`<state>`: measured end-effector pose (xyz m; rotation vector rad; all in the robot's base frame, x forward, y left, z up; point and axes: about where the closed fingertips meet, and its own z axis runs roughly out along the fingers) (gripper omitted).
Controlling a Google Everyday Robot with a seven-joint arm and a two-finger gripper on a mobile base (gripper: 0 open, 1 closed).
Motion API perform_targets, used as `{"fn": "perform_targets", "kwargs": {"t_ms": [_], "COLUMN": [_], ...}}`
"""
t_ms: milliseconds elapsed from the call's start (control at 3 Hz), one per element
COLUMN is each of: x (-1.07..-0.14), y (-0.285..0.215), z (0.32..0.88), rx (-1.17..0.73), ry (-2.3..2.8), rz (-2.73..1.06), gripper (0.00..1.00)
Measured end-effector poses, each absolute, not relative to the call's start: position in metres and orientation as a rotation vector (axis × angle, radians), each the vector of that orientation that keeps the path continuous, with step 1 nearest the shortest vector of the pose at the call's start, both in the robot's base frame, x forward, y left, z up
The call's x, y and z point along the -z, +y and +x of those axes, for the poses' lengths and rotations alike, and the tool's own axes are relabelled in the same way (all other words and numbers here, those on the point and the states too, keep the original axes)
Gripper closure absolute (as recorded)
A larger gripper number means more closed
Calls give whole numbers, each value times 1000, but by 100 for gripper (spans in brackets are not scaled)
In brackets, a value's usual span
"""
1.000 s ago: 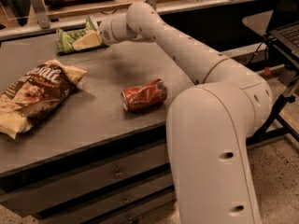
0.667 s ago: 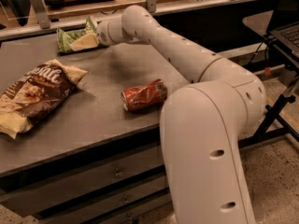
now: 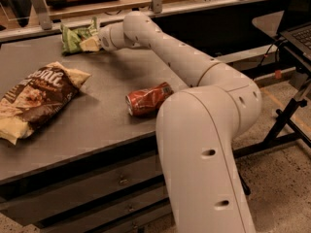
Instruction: Move green jalapeno chip bag near coke can
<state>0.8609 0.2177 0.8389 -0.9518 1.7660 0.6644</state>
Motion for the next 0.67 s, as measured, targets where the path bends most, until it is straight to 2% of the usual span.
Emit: {"fn": "perform_targets", "kwargs": {"t_ms": [333,667], "x": [-841,-860], "y": [213,185], "z": [859,853], "rx": [-682,-689], "ry": [1754,1738], "rz": [-944,-933], "gripper": [69,94]}}
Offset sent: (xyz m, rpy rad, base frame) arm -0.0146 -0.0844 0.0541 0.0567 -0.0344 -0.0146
